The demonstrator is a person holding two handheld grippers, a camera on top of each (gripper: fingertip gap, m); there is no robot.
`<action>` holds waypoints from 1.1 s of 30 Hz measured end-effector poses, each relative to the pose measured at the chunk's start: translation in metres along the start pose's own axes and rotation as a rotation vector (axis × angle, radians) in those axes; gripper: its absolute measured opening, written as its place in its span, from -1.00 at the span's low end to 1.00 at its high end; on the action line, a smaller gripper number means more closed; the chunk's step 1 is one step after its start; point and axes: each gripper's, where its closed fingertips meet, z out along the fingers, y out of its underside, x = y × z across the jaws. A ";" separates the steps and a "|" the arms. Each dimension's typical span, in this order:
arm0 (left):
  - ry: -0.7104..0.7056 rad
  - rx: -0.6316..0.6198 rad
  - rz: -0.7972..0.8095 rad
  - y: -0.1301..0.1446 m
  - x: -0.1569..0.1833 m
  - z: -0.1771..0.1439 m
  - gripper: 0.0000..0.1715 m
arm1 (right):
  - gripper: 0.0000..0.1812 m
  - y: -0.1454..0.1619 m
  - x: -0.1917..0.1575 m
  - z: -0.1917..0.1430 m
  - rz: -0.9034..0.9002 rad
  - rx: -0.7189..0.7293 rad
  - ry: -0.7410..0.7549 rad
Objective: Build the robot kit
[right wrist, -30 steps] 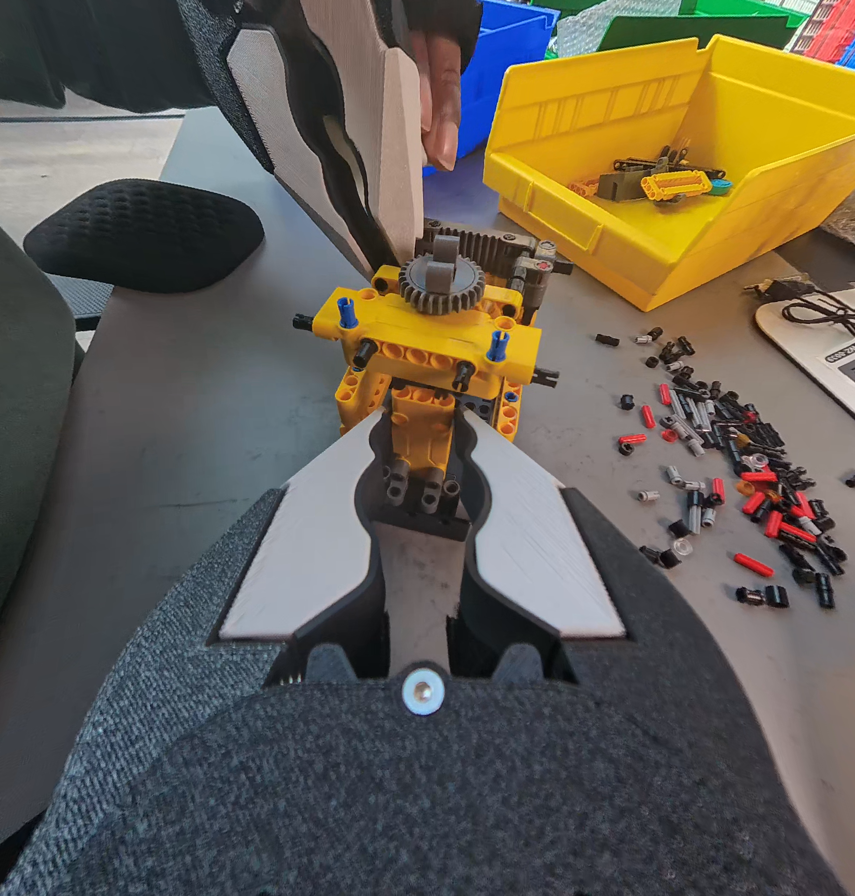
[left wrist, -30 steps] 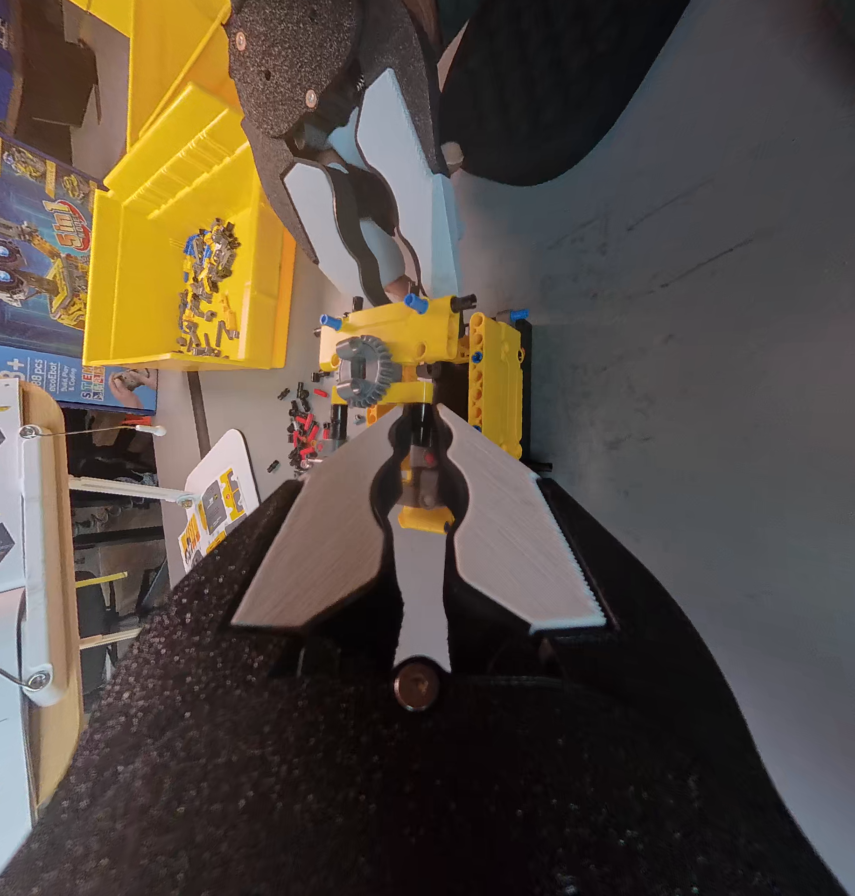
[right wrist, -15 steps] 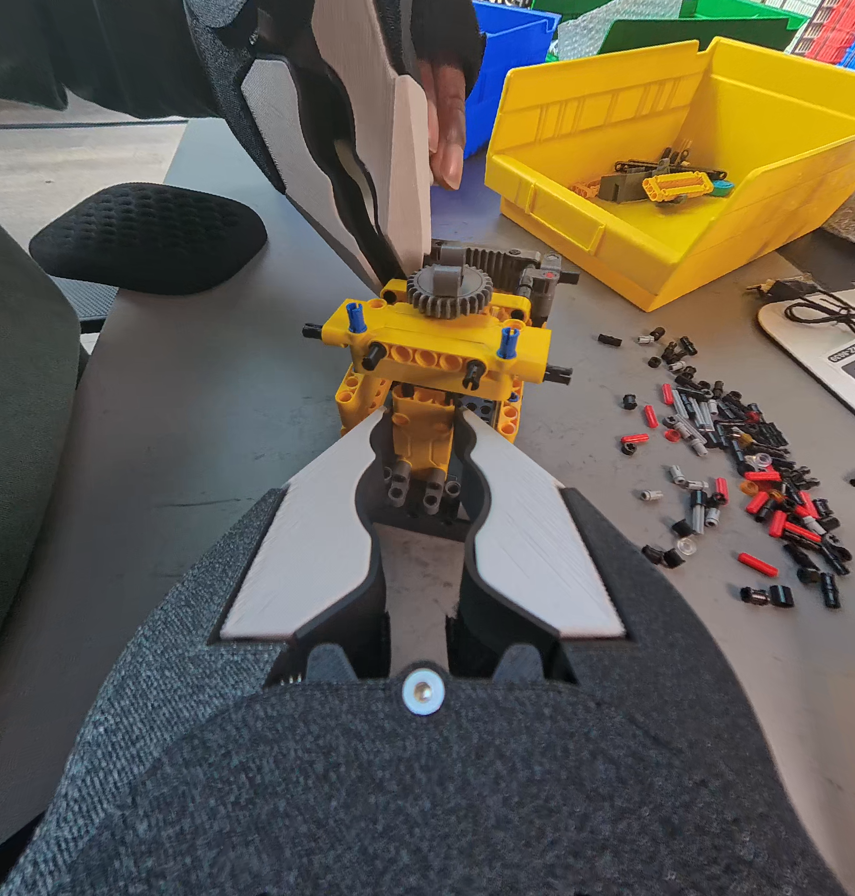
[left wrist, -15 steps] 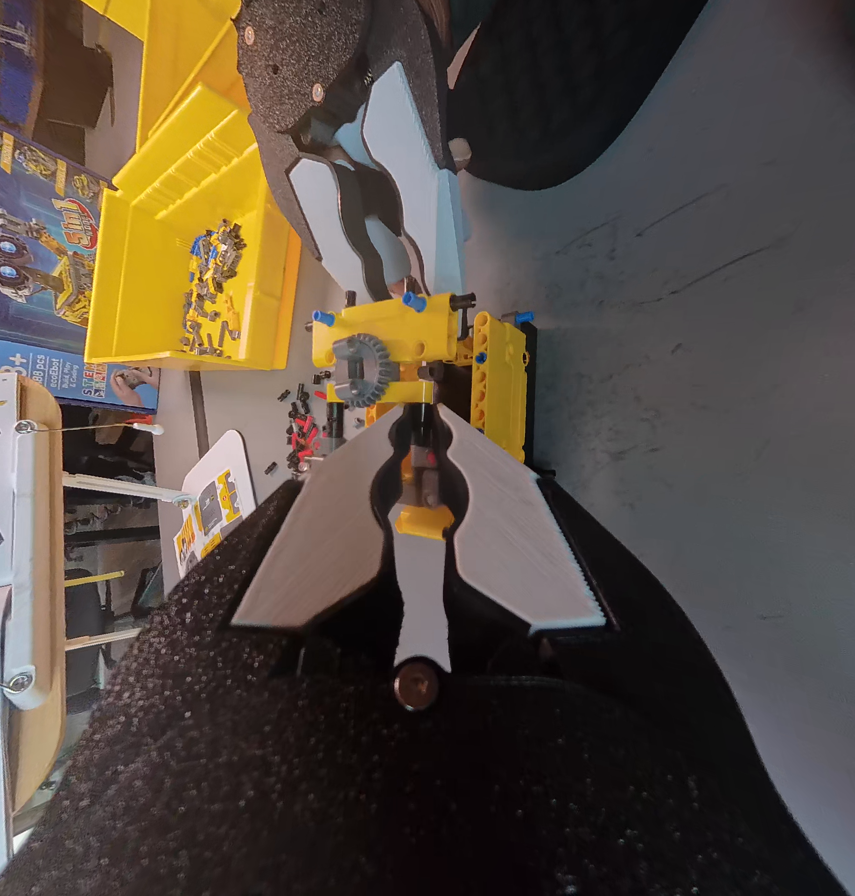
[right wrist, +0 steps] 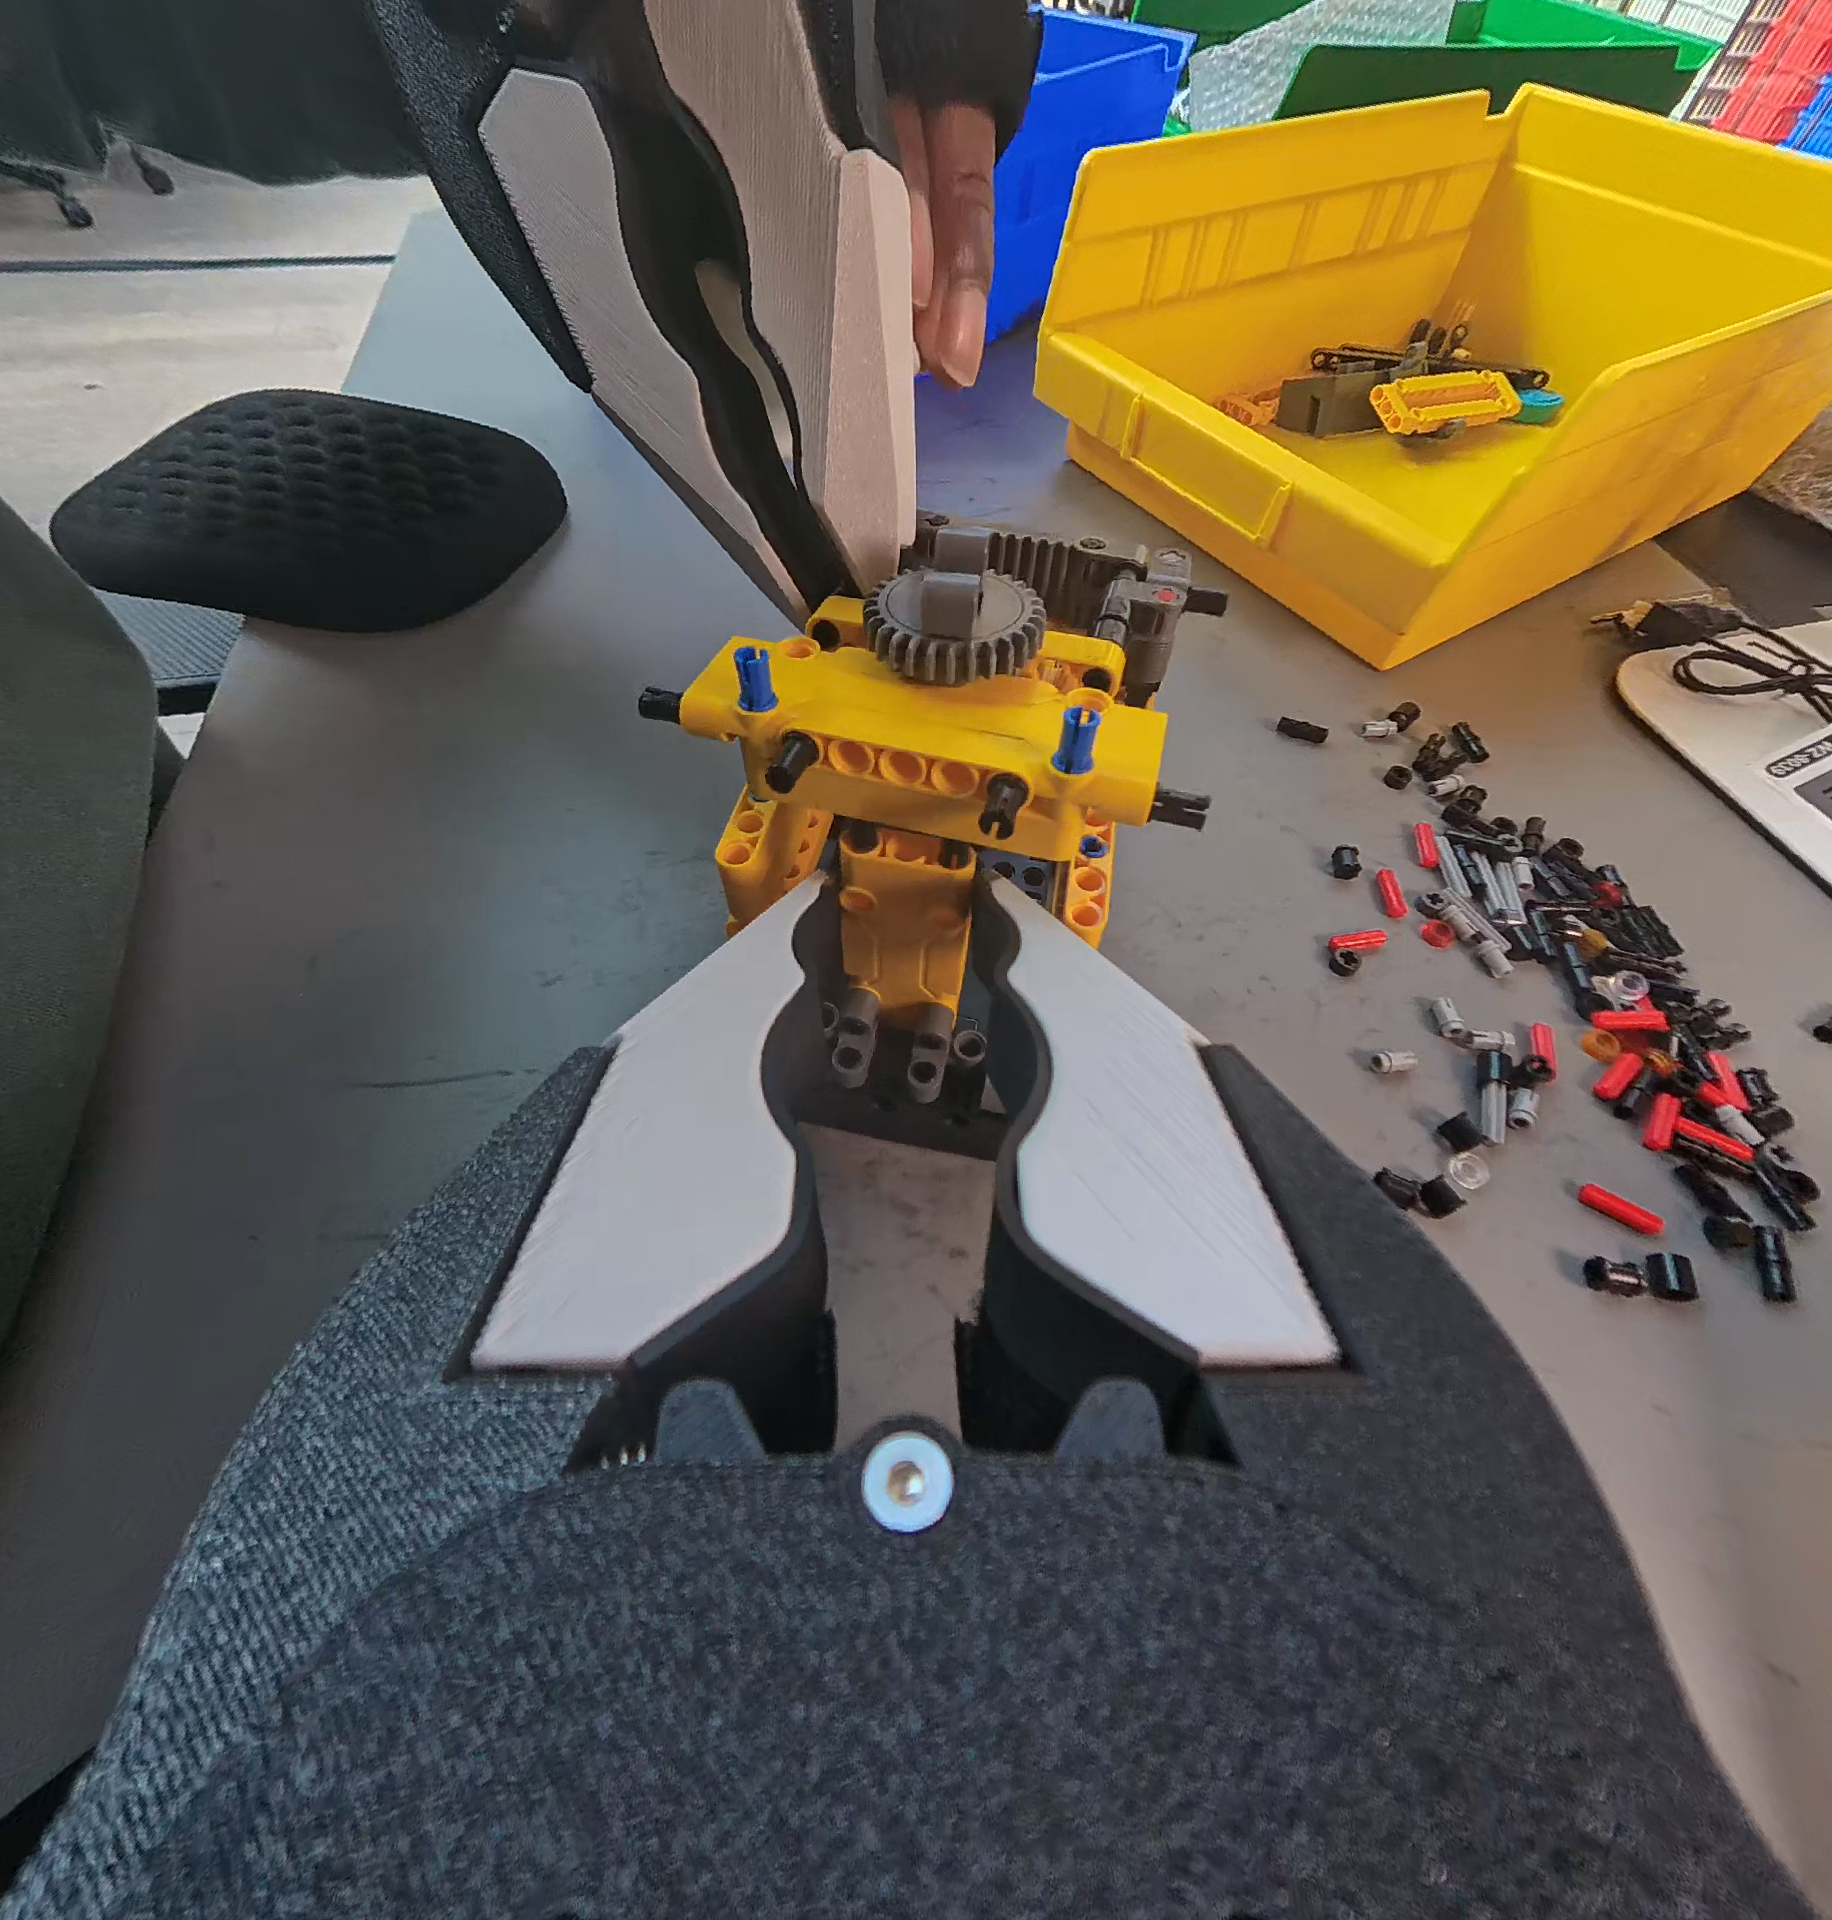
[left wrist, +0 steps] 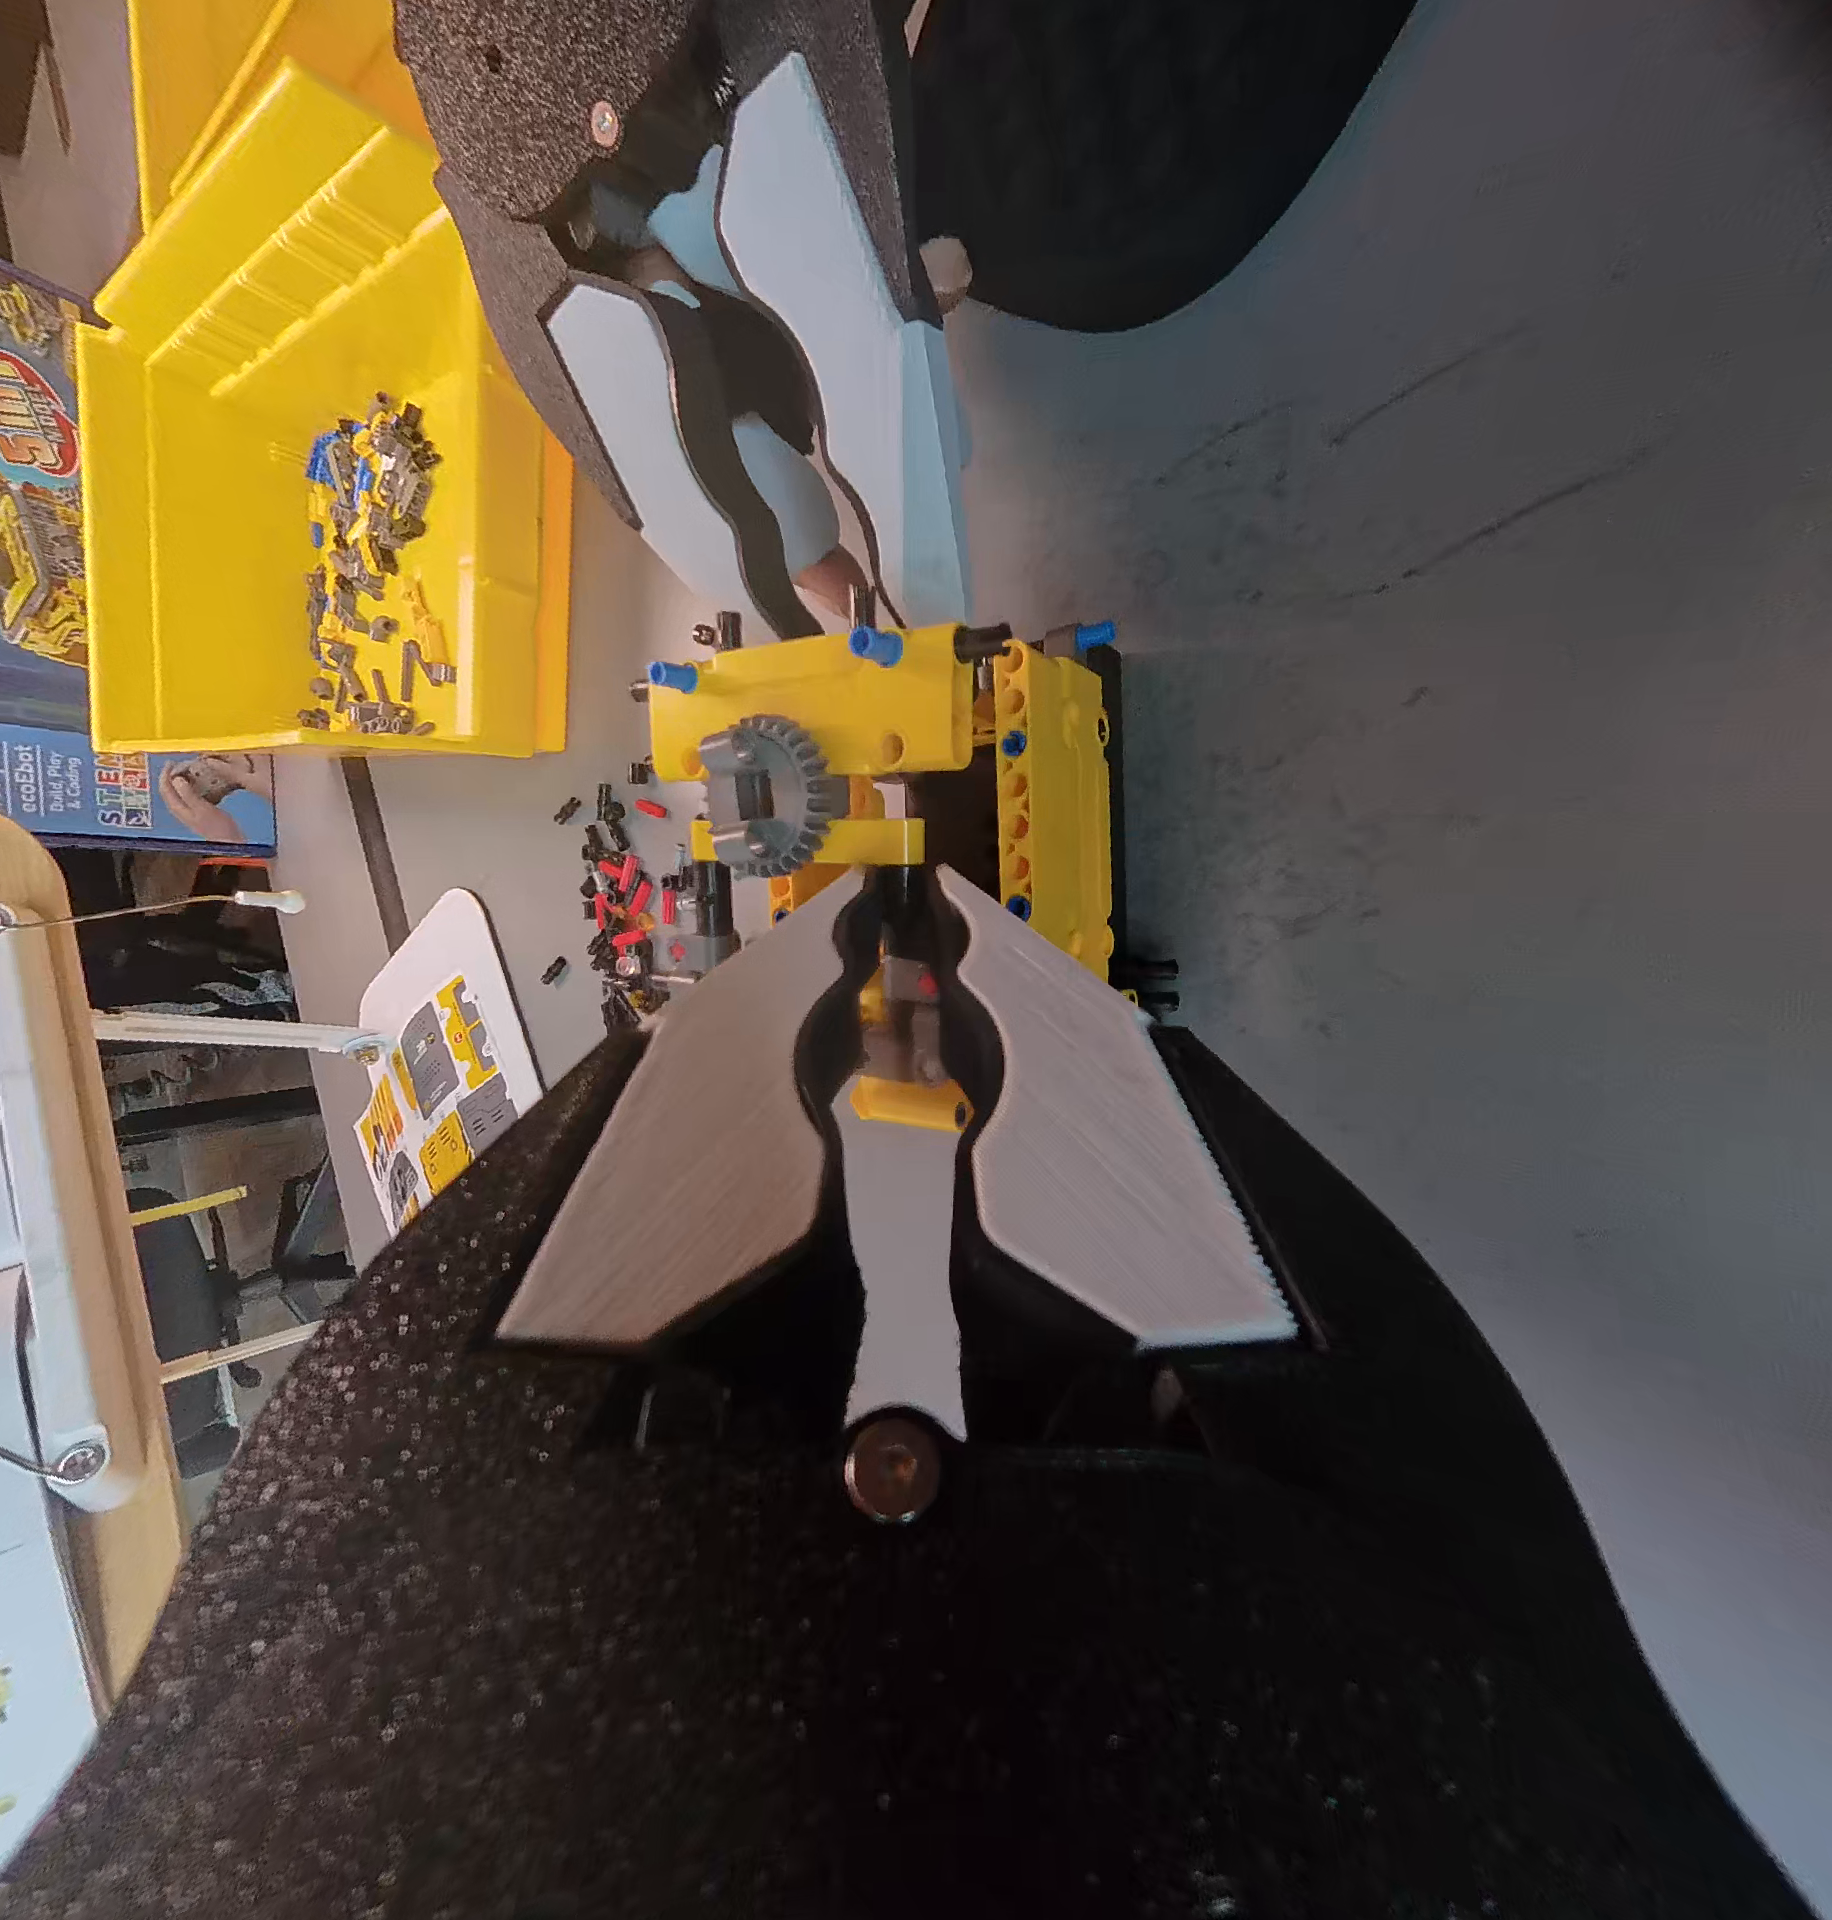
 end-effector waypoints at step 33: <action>0.206 0.088 -0.400 -0.038 -0.035 -0.011 -0.65 | -0.76 -0.010 0.003 -0.007 -0.017 0.037 0.061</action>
